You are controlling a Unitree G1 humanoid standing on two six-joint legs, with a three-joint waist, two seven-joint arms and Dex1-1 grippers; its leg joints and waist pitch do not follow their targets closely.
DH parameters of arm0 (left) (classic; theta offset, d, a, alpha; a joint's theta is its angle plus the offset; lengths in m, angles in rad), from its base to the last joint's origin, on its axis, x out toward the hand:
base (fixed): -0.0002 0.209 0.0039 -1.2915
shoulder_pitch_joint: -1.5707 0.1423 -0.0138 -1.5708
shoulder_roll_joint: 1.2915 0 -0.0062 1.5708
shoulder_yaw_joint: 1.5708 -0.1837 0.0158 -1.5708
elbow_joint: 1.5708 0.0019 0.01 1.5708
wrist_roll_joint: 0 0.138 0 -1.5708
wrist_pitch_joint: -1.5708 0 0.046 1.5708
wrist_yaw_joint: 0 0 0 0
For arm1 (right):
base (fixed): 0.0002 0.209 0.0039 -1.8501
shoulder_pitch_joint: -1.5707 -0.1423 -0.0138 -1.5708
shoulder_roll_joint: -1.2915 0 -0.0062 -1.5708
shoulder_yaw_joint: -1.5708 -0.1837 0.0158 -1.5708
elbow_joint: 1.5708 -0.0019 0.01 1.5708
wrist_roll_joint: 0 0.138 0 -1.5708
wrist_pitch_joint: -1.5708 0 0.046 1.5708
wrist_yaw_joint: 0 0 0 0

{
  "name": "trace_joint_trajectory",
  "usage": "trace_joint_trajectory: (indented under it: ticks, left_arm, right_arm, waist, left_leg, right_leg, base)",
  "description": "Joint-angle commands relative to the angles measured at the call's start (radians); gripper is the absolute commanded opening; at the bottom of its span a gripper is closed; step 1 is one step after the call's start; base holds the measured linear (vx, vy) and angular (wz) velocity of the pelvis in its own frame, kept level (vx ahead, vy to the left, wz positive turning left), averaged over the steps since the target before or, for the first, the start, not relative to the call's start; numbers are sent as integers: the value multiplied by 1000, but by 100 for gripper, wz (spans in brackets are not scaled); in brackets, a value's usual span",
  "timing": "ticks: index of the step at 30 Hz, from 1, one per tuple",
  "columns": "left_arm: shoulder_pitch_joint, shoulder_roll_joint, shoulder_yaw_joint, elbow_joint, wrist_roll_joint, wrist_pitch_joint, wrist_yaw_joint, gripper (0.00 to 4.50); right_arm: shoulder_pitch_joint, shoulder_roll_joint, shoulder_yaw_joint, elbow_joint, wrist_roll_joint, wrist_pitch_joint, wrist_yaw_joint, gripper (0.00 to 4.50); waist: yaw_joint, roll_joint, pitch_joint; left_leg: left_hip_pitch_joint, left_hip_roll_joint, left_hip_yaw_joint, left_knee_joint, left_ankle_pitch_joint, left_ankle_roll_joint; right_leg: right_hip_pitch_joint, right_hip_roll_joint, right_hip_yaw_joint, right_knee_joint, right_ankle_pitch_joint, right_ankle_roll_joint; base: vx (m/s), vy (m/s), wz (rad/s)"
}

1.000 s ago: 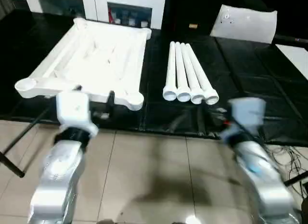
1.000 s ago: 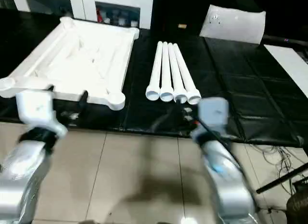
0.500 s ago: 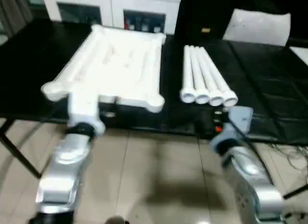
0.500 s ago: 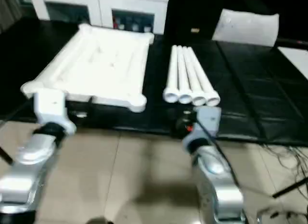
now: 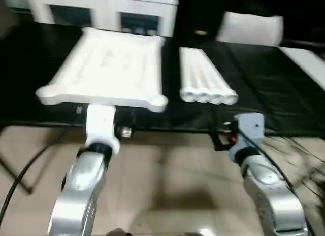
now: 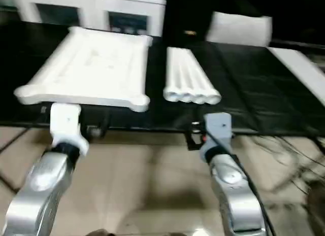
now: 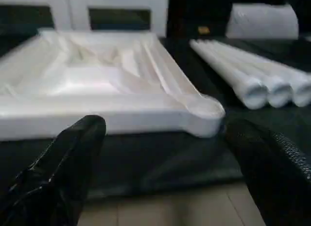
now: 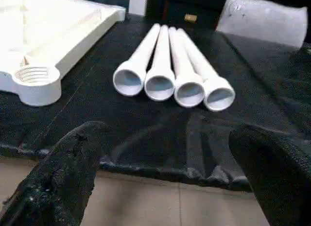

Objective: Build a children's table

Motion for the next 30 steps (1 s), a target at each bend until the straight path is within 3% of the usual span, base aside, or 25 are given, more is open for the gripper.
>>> trace_joint_trajectory:
  ticks: [1, 2, 4, 7, 8, 10, 11, 12, 13, 14, 15, 17, 18, 19, 20, 22, 23, 24, 25, 26, 27, 28, 29, 30]
  left_arm:
    - [3, 12, 6, -38, -15, 30, -16, 446]
    - [-3, 10, 33, -33, -32, 27, -16, 446]
    - [-13, 4, 50, -30, -37, 34, -7, 446]
    - [-31, -1, 57, -27, -28, 47, 7, 446]
    - [-36, -3, 61, -16, -20, 47, 14, 446]
    - [-35, 7, 60, -19, -10, 48, 13, 446]
    - [-32, 9, 60, -30, -9, 52, 14, 446]
    - [-30, 12, 61, -37, -8, 55, 16, 446]
    - [-29, 12, 67, -47, -14, 60, 17, 446]
    - [-24, 12, 69, -71, -21, 71, 14, 446]
    - [-24, 12, 69, -71, -21, 71, 14, 446]
    - [-28, 15, 73, -74, -24, 79, 7, 446]
    - [-29, 16, 72, -75, -24, 79, 5, 446]
    - [-28, 17, 71, -76, -23, 79, 4, 446]
    - [-30, 17, 72, -77, -27, 81, 2, 446]
    - [-30, 18, 71, -72, -25, 75, 2, 446]
    - [-31, 20, 72, -70, -25, 73, 1, 446]
    - [-32, 21, 73, -70, -26, 75, 0, 446]
    - [-34, 21, 76, -69, -28, 76, -1, 446]
    - [-42, 23, 81, -65, -30, 76, -3, 446]
    - [-44, 23, 82, -65, -30, 76, -4, 446]
    - [-51, 25, 83, -60, -30, 74, -5, 446]
    - [-55, 26, 83, -57, -30, 72, -6, 446]
    - [-65, 25, 83, -52, -29, 70, -6, 446]
  right_arm:
    - [4, 16, 20, -31, -11, -57, -3, 450]
    - [17, 29, 27, -46, 21, -23, 17, 450]
    - [31, 20, 40, -67, 24, -27, 36, 450]
    - [30, 1, 48, -84, 16, -23, 48, 450]
    - [18, 4, 39, -56, 26, -37, 56, 450]
    - [5, -9, 44, -35, -1, -18, 45, 450]
    - [1, -6, 34, -37, 13, 22, 51, 450]
    - [-5, -4, 29, -38, 18, 58, 52, 450]
    - [-10, -2, 27, -41, 25, 91, 56, 450]
    - [-7, -5, 35, -46, 28, 75, 70, 450]
    - [-7, -5, 35, -46, 28, 75, 70, 450]
    - [-5, 1, 41, -30, 17, 9, 66, 450]
    - [-7, -2, 41, -24, 16, -4, 71, 450]
    - [-8, -4, 42, -21, 16, -10, 74, 450]
    - [-13, -13, 48, -16, 14, -19, 85, 450]
    - [-25, -21, 46, -11, 14, -17, 95, 450]
    - [-30, -20, 44, -10, 15, -11, 95, 450]
    - [-33, -19, 43, -10, 14, -7, 96, 450]
    - [-35, -15, 41, -9, 14, -6, 95, 450]
    - [-39, -6, 34, -8, 5, -6, 75, 450]
    - [-40, -4, 32, -8, 2, -6, 68, 450]
    - [-39, 3, 25, -6, 4, -15, 60, 450]
    - [-38, 5, 21, -3, 8, -23, 60, 450]
    - [-35, 7, 16, -4, 24, -9, 69, 450]
  waist:
    - [-5, 10, -39]
    - [-8, 10, -37]
    - [-11, 14, -36]
    - [-9, 11, -35]
    - [-6, 7, -38]
    - [-7, 3, -40]
    - [-7, 4, -42]
    - [-4, -5, -45]
    - [-3, -1, -46]
    - [1, 5, -47]
    - [1, 2, -45]
    - [4, 6, -41]
    - [4, 9, -39]
    - [3, 9, -38]
    - [2, 17, -40]
    - [-1, 19, -41]
    - [24, 1, -42]
    - [34, 22, -47]
    - [36, 20, -52]
    - [38, 23, -60]
    - [41, 30, -61]
    - [19, 57, -80]
    - [-2, 62, -66]
    - [-10, 34, -78]
  left_leg:
    - [10, 104, -61, -118, -506, -134]
    - [14, 103, -60, -117, -516, -130]
    - [17, 105, -61, -118, -535, -132]
    - [26, 105, -54, -116, -538, -129]
    - [19, 107, -55, -118, -498, -118]
    - [15, 108, -52, -120, -450, -116]
    - [14, 108, -51, -122, -431, -114]
    - [12, 108, -48, -121, -384, -100]
    - [11, 107, -47, -120, -368, -95]
    - [20, 109, -45, -119, -416, -100]
    - [25, 109, -45, -118, -463, -106]
    - [41, 108, -51, -117, -612, -118]
    - [45, 106, -51, -116, -637, -116]
    - [59, 105, -48, -113, -677, -108]
    - [65, 105, -46, -117, -680, -94]
    - [69, 110, -43, -128, -652, -84]
    - [-32, 71, -62, -135, -521, -11]
    - [-34, 62, -51, -125, -441, 19]
    - [-41, 61, -55, -94, -278, 96]
    - [-43, 57, -59, -82, -141, 156]
    - [-37, 54, -66, -85, -90, 183]
    - [74, 89, -78, -96, 22, 198]
    - [168, 132, -159, -103, 68, 280]
    - [201, 161, -182, -98, 128, 342]
  right_leg:
    - [1, -82, 41, -92, -483, -76]
    - [-6, -77, 43, -93, -463, -81]
    - [-8, -73, 44, -91, -435, -90]
    - [-15, -71, 48, -91, -404, -94]
    - [-6, -74, 50, -84, -378, -101]
    - [-2, -70, 50, -76, -312, -107]
    - [1, -69, 50, -73, -283, -109]
    - [5, -69, 51, -68, -228, -114]
    - [7, -70, 52, -67, -213, -116]
    - [4, -71, 51, -69, -270, -110]
    - [1, -72, 51, -76, -329, -103]
    - [-1, -73, 40, -96, -529, -79]
    - [-2, -71, 37, -101, -562, -76]
    - [-2, -64, 27, -111, -603, -77]
    - [11, -58, 20, -112, -578, -89]
    - [24, -53, 13, -109, -475, -112]
    - [104, -85, -7, -115, -418, -106]
    - [124, -106, -9, -129, -446, -91]
    - [146, -138, -22, -147, -444, -91]
    - [162, -123, -47, -149, -382, -110]
    - [165, -106, -62, -144, -344, -121]
    - [111, -30, -70, -93, -210, -150]
    - [7, 29, -72, 8, -181, -132]
    - [-29, 22, -53, 37, -158, -94]
  base:
    - [0, 0, 0]
    - [0, 0, 0]
    - [0, 0, 0]
    - [0, 0, 0]
    - [0, 0, 0]
    - [0, 0, 0]
    - [0, 0, 0]
    - [0, 0, 0]
    - [0, 0, 0]
    - [0, 0, 0]
    - [0, 0, 0]
    - [51, -18, -4]
    - [52, -17, -5]
    - [0, 0, 0]
    - [69, -16, -3]
    - [81, -15, -3]
    - [107, -20, 15]
    - [107, -20, 15]
    - [123, -24, 44]
    - [135, -23, 53]
    - [135, -23, 53]
    - [210, -25, 39]
    - [138, -12, 12]
    - [223, -29, 19]
